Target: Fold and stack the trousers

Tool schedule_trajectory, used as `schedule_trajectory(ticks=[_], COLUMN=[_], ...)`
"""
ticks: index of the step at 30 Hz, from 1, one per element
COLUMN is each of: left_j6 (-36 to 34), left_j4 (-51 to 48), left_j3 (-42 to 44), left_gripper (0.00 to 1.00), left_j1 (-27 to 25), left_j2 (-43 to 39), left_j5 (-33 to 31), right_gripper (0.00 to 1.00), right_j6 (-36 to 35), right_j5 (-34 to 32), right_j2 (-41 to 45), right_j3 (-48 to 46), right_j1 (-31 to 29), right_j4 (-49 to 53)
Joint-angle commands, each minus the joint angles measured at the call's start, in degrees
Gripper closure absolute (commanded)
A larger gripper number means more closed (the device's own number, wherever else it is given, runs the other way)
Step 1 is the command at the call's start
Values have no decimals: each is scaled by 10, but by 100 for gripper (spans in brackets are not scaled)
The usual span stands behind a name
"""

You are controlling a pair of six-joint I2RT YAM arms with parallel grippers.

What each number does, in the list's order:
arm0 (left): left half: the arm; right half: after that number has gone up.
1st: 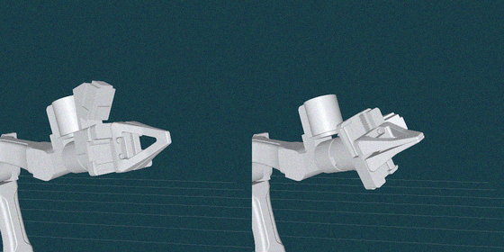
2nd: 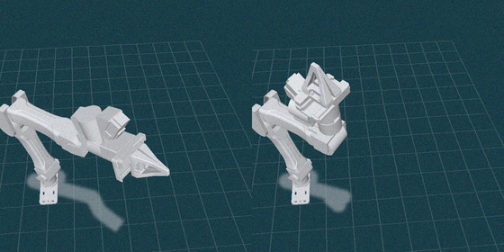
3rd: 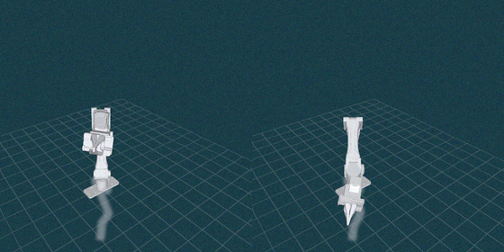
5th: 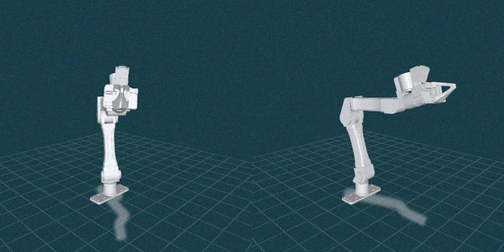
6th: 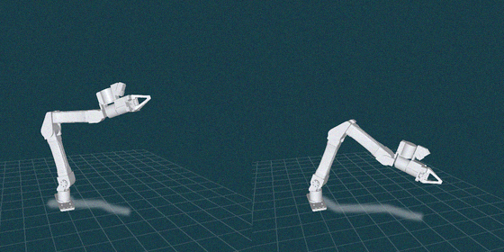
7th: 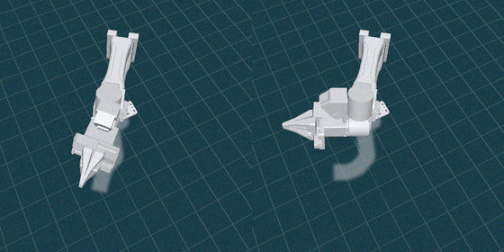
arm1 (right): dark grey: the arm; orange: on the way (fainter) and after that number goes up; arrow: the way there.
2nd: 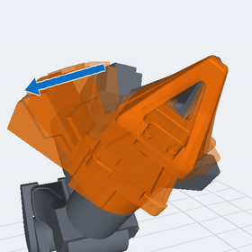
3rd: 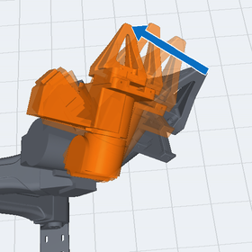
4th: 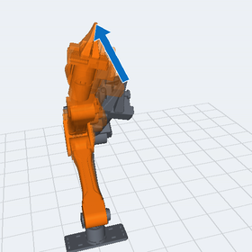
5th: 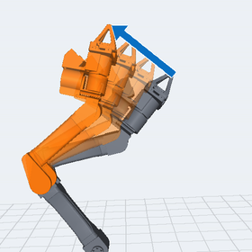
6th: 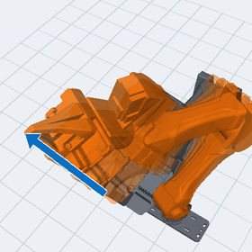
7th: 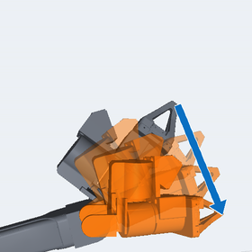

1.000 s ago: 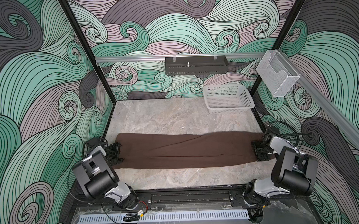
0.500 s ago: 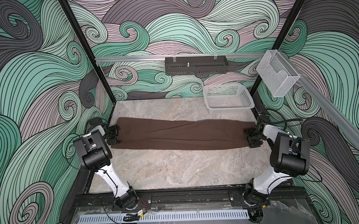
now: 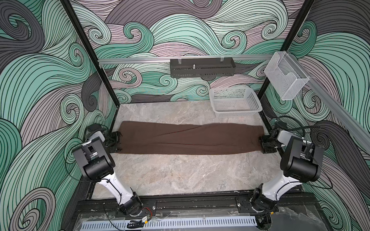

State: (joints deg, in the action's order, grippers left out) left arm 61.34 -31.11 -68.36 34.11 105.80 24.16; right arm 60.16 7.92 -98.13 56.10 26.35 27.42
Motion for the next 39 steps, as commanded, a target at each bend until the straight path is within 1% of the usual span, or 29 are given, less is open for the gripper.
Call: schedule_trajectory(ticks=[1,3,5,9,13,19,22,28,34,38,39], left_j6=[-14,-18,-22,-46,-51,-46,-39,-34,-20,-4,3], left_j4=[-18,-20,-24,-47,-41,-23,-8,3,5,12,22], left_j3=[5,3,-2,-25,-31,-47,-62,-86,-49,-8,6], left_gripper=[15,16,16,16,16,18,21,22,20,19,20], left_j1=[6,8,11,12,12,5,-6,-50,-73,-79,-80], left_j2=[-23,-21,-11,18,28,55,68,84,74,38,29], left_j5=[16,23,35,57,66,63,64,65,61,53,46], right_gripper=[67,89,100,100,100,100,100,100,100,100,100], right_j6=[0,-1,-4,-5,-6,-1,1,0,7,9,9], right_j5=[13,23,27,51,56,70,75,86,93,96,97], right_j2=[-8,-9,-5,18,43,34,28,22,26,24,23], right_j3=[-1,6,8,0,-7,-4,-6,2,7,11,13], right_j1=[-1,1,3,9,10,11,10,9,10,10,9], right_j4=[-16,-16,-16,-16,-15,-23,-33,-35,-38,-39,-40])
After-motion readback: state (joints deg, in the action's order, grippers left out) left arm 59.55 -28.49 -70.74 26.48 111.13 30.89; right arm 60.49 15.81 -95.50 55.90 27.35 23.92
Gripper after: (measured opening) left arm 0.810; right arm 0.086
